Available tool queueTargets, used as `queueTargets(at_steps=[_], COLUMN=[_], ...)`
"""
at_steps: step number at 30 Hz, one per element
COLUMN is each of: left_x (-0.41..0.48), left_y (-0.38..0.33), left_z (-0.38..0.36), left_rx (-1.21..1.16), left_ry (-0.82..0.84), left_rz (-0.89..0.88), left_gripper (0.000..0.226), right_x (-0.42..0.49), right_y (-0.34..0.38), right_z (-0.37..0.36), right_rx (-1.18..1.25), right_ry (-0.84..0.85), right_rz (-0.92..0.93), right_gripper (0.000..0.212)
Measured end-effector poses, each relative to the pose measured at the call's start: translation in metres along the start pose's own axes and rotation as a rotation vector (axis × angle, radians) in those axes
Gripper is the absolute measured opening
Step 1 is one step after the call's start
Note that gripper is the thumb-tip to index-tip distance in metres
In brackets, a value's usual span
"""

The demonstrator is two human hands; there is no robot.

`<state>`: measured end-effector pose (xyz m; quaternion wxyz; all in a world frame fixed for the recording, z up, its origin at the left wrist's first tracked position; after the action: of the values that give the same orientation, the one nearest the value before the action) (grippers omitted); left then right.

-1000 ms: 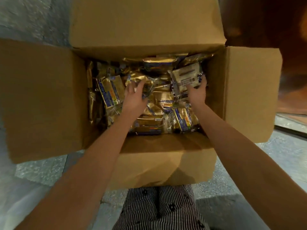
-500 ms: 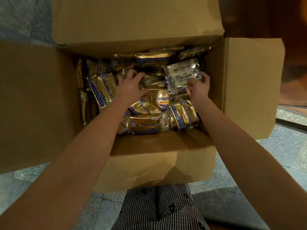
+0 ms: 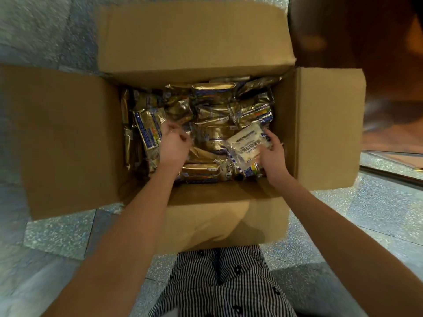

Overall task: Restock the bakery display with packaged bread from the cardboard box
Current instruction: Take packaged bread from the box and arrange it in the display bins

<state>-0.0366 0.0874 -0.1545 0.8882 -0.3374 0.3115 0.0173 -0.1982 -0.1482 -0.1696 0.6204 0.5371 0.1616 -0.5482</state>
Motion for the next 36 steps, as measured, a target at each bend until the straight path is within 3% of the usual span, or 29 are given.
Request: queueTargets(at_steps=[4,10,15,20,24,27,32,36], left_x=[-0.030,-0.085,-0.120,-0.158,-0.214,-0.270,-0.372,-0.454], left_y=[-0.008,-0.018,-0.023,-0.024,-0.015,-0.003,0.035,0.074], left_z=[0.009,0.035,0.066,0.104,0.128,0.139,0.124,0.096], left_rx=[-0.164,-0.482,-0.715,-0.904,-1.115,-1.203,-1.290,-1.316], left_ry=[-0.071,-0.128,-0.132,-0.200,-0.391,-0.615,-0.870,-1.072], left_rz=[-0.031,0.064,0.126,0.079,0.044,-0.008,-0.021,0.075], left_gripper=[0.029,0.057,0.064,0.061,0.044,0.025,0.047,0.053], right_x=[-0.024,-0.077,-0.130,-0.171,-0.201,-0.228,-0.292,-0.342], right_y=[0.025,0.061,0.076,0.093,0.101,0.115,0.115,0.087], right_z=[0.007,0.013,0.019,0.002,-0.008,-0.018,-0.036,-0.062], right_rx=[-0.143,-0.171,-0.078,-0.163,-0.138,-0.268,-0.456,-0.640], right_ry=[0.014,-0.039,-0.070,0.072,0.216,0.315,0.539,0.745], right_rz=[0.124,0.231,0.352,0.491,0.523,0.648,0.838,0.952], right_gripper=[0.037,0.035,0.025,0.033,0.041,0.043,0.046,0.048])
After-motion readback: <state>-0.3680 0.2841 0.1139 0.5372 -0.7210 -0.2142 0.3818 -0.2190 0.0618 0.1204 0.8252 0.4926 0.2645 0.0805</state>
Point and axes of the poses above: each hand's wrist, its own x-axis towards the middle knuckle, its own z-axis out of the back of the hand, y = z × x, the point moved 8 cm from there along x, towards the middle knuckle, and after that the axes turned 12 degrees about -x, right-handed, at the moved point
